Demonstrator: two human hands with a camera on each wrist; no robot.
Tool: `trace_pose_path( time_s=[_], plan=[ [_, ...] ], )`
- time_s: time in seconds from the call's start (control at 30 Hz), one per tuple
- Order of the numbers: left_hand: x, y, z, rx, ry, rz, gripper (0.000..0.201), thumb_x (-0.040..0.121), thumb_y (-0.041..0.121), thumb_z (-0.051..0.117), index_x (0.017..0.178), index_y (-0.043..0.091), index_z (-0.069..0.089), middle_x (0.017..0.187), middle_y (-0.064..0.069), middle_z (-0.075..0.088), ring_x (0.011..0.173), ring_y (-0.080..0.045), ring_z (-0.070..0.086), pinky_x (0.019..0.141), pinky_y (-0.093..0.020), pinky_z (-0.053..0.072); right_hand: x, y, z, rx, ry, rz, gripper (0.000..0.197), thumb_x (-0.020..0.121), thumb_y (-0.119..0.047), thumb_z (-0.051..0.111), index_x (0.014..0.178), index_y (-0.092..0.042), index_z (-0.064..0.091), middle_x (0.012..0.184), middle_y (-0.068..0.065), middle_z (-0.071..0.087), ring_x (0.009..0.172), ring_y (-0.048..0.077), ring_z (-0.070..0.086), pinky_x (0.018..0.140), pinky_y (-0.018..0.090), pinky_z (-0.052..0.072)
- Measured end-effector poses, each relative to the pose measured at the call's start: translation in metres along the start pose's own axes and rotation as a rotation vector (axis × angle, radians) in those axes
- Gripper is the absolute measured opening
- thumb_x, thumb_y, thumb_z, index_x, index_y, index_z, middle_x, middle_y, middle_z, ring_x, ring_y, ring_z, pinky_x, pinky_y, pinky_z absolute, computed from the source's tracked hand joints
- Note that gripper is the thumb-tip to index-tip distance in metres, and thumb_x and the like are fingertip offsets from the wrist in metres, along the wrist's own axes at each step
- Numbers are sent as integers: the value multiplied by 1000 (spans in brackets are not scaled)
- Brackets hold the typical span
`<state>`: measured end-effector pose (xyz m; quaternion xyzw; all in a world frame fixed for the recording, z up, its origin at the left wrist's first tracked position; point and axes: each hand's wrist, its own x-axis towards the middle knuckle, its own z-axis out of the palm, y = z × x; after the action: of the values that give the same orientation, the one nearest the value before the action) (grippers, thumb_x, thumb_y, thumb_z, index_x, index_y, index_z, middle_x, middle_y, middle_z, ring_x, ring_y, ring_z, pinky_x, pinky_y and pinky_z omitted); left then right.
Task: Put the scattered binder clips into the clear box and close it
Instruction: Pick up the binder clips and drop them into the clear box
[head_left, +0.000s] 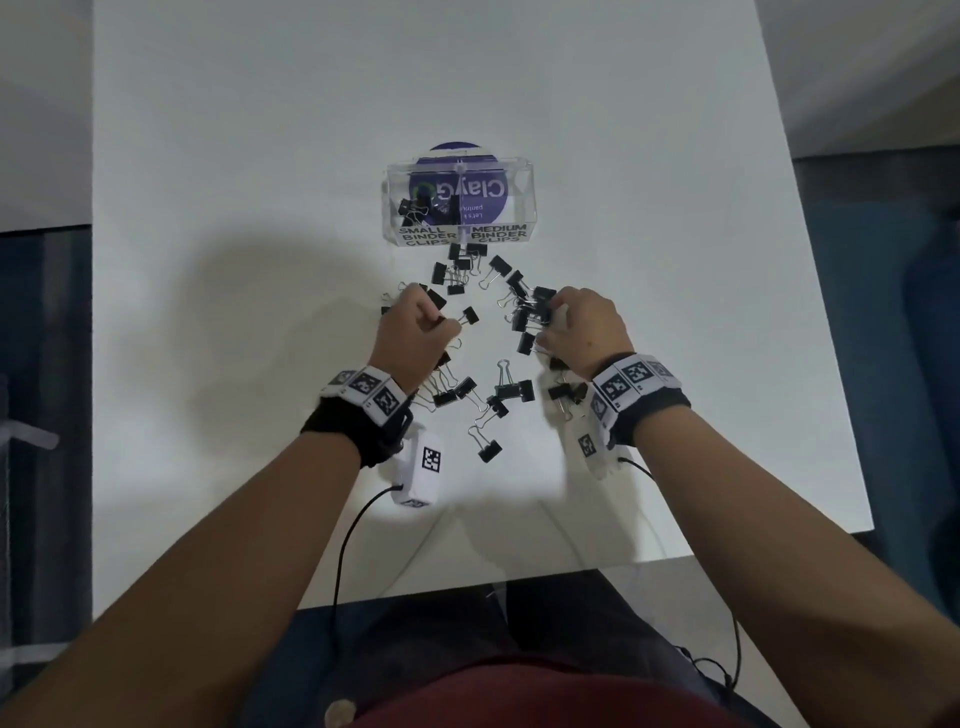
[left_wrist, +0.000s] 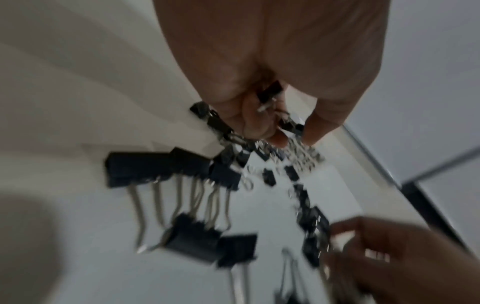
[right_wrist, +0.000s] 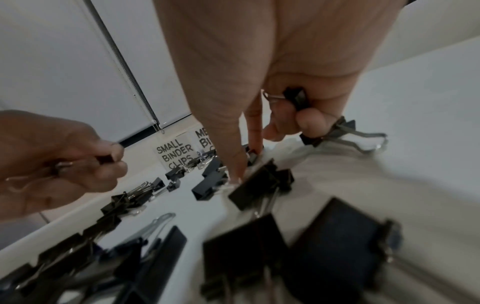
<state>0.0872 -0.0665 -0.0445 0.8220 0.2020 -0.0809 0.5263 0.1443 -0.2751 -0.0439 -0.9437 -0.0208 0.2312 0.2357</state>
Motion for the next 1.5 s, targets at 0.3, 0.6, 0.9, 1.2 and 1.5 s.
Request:
trace_pose_path(
  time_s=[0.3, 0.6, 0.9, 1.2, 1.5],
  plan=[
    [20, 11, -5, -126, -90, -28, 22, 77, 1, 47, 93, 16, 52, 71, -1, 55, 52, -8, 46, 51, -21, 40, -9, -5, -1, -135, -35, -150, 28, 78, -27, 64, 97, -8, 55, 94, 8, 55, 80, 25, 51, 67, 30, 40],
    [16, 13, 17, 520, -51, 141, 23, 81, 12, 56, 105, 11, 58, 100, -6, 60, 80, -24, 59, 70, -34, 48, -22, 8, -8, -29, 16, -180, 20, 77, -26, 64, 83, -11, 53, 78, 4, 53, 73, 23, 49, 64, 27, 34],
    [18, 2, 20, 537, -96, 219, 23, 81, 18, 67, 98, 6, 58, 105, -10, 58, 85, -27, 60, 73, -34, 47, -28, 22, -23, 631, 78, 47, 19, 68, -2, 68, 72, -13, 53, 68, 3, 53, 60, 17, 45, 57, 26, 38],
    [50, 47, -28, 165, 140, 192, 18, 79, 12, 64, 85, 12, 47, 71, 5, 49, 59, -2, 43, 54, -9, 36, -7, -37, -48, 768, 52, -27, 18, 76, -1, 67, 71, -15, 56, 73, 5, 53, 60, 13, 48, 54, 20, 41],
    [113, 86, -56, 337, 118, 13, 20, 76, 11, 69, 96, 8, 63, 106, -9, 67, 90, -21, 62, 75, -26, 49, 89, -164, -32, -35, 55, -234, 18, 81, -18, 64, 97, -9, 62, 102, 8, 66, 93, 23, 62, 82, 33, 53]
  ],
)
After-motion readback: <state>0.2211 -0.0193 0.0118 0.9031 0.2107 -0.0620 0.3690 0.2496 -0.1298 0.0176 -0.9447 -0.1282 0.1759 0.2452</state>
